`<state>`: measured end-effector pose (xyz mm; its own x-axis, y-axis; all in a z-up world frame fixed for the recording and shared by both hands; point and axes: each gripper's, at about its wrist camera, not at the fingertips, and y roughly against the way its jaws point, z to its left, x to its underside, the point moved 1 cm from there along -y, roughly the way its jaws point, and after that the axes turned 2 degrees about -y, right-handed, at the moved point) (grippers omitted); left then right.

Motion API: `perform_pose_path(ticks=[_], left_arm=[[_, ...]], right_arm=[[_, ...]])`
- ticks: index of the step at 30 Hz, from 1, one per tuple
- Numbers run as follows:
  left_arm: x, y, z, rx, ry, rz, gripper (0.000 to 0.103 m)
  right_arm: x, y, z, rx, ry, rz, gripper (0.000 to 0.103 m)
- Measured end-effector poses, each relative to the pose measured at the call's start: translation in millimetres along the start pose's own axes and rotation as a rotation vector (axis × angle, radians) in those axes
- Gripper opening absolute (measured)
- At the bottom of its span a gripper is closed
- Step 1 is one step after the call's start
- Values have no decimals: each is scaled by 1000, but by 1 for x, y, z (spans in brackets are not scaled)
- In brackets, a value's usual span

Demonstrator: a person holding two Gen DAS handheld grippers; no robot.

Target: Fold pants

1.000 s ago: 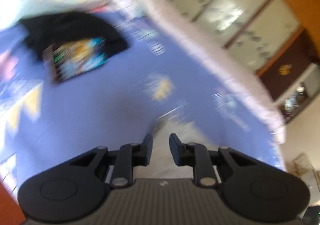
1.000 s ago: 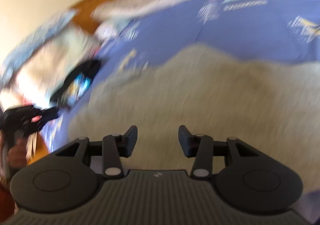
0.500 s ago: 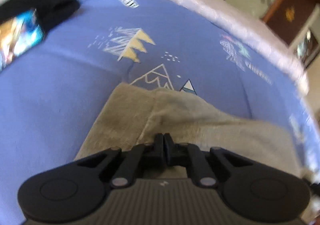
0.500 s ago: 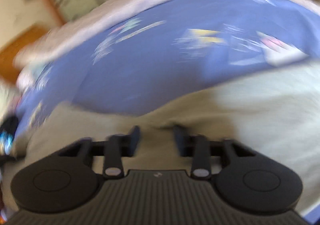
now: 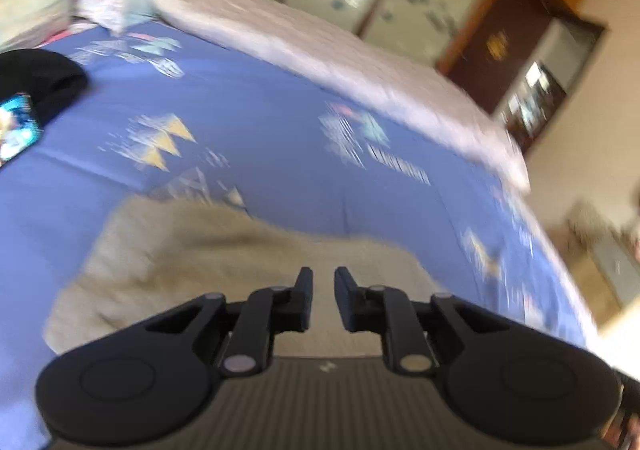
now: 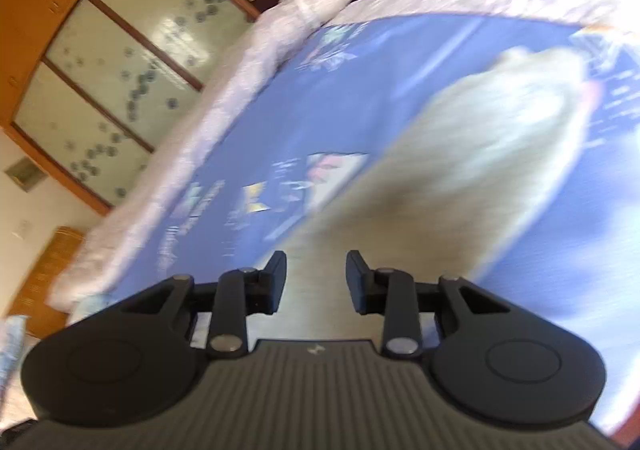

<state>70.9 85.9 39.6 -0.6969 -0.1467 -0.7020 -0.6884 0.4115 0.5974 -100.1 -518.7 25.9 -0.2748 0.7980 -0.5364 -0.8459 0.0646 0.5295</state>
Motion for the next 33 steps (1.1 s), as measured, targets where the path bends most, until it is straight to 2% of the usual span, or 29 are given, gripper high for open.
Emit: perform_pose_path(ticks=[2,4,5,6,7,8,9,11,16,20,23,25,30,31,32,33], left_arm=[[19,-15,-6,-45,-40,74,15],[37,-37,0,-148,-59,168,17],[46,-49,8,-214,-55,232,9],[50,-51,13,-220,-38,224,8],[49,-45,15,-204,-5,212,8],[46,-41,18,-197,33,221,8],[43,-36,19,-190,58,218,8],[39,-29,19,-181,79,210,11],[34,-25,4,-184,47,195,21],[38,-34,-4,-188,30,220,21],[46,-43,-3,-222,21,261,20],[49,-47,-1,-224,13,251,21],[49,-51,-2,-237,-2,245,21],[49,-51,-3,-238,-4,244,21],[49,-51,-3,-238,-5,242,21],[49,-51,-2,-236,-3,242,21]], right_arm=[[-3,8,-20,58,-2,-25,36],[-12,14,-46,173,-27,-73,30],[-16,17,-61,218,-48,-100,16],[-21,22,-75,221,-112,-123,14],[-24,28,-87,218,-186,-156,14],[-25,37,-97,201,-238,-201,20],[-27,48,-103,194,-255,-245,34],[-29,61,-110,199,-254,-293,38],[-28,61,-130,156,-320,-267,38],[-43,43,-124,147,-310,-273,39],[-63,22,-116,150,-295,-239,39],[-70,6,-112,159,-257,-195,39],[-78,-15,-108,179,-218,-207,39],[-77,-15,-106,188,-206,-205,37],[-78,-16,-104,195,-196,-198,20],[-78,-15,-104,183,-210,-184,18]])
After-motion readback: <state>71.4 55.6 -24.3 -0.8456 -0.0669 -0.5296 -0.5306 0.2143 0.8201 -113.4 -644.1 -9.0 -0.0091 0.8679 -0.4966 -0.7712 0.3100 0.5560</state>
